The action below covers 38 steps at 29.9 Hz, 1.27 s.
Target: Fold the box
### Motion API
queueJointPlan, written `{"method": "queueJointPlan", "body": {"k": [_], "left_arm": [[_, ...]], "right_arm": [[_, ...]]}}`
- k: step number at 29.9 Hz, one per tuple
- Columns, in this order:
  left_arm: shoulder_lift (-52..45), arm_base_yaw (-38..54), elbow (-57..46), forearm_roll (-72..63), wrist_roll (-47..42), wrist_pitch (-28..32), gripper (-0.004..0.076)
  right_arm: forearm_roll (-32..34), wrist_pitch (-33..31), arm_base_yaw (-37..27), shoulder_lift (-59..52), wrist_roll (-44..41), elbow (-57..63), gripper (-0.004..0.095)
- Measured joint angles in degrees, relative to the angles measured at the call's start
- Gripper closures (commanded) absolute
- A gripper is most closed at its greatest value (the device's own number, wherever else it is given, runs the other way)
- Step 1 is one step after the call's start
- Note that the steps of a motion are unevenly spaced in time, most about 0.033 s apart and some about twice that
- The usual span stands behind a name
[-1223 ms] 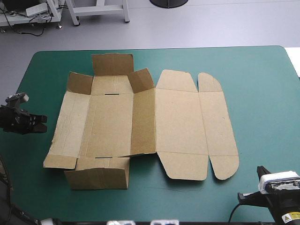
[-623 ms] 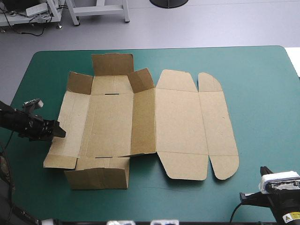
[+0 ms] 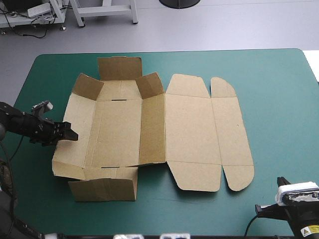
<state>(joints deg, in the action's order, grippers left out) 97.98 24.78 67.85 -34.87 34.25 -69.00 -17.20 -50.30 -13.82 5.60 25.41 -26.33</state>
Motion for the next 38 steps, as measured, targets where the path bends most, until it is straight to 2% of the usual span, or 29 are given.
{"method": "queueJointPlan", "body": {"k": [6,8,10,11,18,23,31,38], "left_arm": [[0.0,-2.7,-2.7,-0.8,-0.1,0.4,0.0458],[0.0,-4.0,-4.2,-0.8,-0.1,0.4,0.0534],[0.0,-5.2,-5.0,0.2,-0.1,0.4,0.0696],[0.0,-5.7,-5.1,1.1,-0.1,0.5,0.0726],[-1.2,-9.7,-5.2,4.8,-0.5,2.5,0.0729],[-3.0,-15.8,-3.3,11.3,-1.6,4.7,0.0729],[-7.8,-30.2,7.8,24.2,-6.0,4.2,0.0729],[-10.5,-40.6,19.1,30.9,-6.1,2.5,0.0729]], "right_arm": [[0.0,0.0,0.0,0.0,0.0,0.0,0.0932],[0.0,0.0,0.0,0.0,0.0,0.0,0.0932],[0.0,0.0,0.0,0.0,0.0,0.0,0.0932],[0.0,0.0,0.0,0.0,0.0,0.0,0.0932],[0.0,0.0,0.0,0.0,0.0,0.0,0.0932],[0.0,0.0,0.0,0.0,0.0,0.0,0.0932],[0.0,0.0,0.0,0.0,0.0,0.0,0.0932],[-1.7,0.5,0.0,0.0,0.0,0.0,0.0932]]}}
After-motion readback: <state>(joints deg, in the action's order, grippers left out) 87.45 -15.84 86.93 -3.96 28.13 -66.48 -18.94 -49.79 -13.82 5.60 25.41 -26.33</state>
